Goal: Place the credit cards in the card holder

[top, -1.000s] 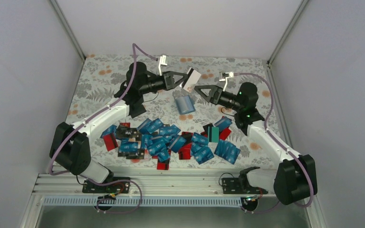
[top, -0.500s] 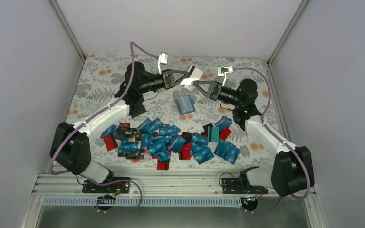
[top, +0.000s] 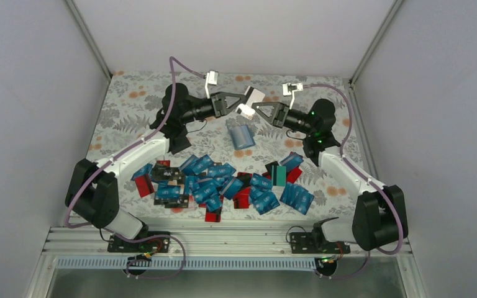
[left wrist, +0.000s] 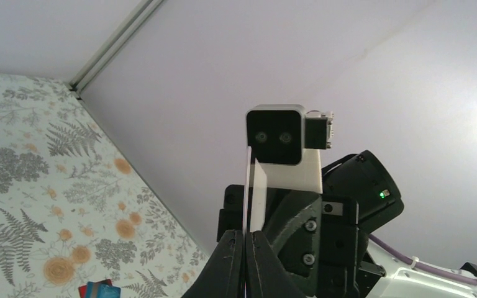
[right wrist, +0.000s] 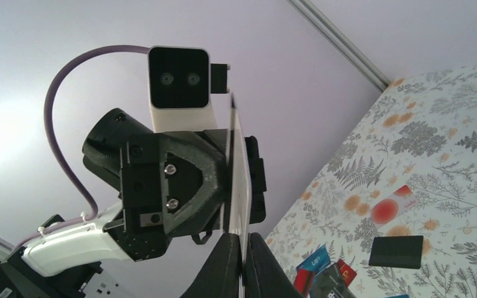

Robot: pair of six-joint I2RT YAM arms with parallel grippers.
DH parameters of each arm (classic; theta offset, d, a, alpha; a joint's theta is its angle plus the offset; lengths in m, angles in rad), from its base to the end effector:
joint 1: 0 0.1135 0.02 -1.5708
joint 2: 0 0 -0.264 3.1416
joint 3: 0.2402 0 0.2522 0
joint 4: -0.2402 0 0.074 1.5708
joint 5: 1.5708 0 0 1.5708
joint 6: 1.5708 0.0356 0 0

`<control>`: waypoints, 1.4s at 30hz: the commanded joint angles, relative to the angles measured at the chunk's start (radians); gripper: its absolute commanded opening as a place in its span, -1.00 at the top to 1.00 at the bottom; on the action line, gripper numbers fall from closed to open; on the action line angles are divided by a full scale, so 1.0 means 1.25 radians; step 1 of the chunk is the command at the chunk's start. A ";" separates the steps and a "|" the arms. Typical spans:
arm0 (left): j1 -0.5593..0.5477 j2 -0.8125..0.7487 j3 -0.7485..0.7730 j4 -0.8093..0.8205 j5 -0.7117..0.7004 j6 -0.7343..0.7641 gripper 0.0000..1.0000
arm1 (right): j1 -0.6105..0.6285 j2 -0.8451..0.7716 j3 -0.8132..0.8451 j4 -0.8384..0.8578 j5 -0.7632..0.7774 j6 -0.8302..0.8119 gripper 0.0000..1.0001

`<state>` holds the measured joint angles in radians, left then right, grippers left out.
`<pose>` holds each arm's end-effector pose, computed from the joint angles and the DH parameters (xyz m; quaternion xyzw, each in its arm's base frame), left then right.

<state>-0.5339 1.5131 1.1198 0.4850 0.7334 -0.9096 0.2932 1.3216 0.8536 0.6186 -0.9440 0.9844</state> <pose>0.2926 -0.2007 0.3478 0.1427 0.6675 -0.6370 0.3580 0.2735 0.1127 0.3266 -0.1277 0.6631 0.6406 0.3655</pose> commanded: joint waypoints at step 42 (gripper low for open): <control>0.018 -0.217 0.112 -0.656 0.093 0.591 0.20 | 0.073 -0.009 0.128 -0.266 -0.271 -0.426 0.91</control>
<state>-0.5171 1.2522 1.2343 -0.3309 0.7929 -0.1947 0.3660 1.3396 0.9733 0.2970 -1.2572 0.4870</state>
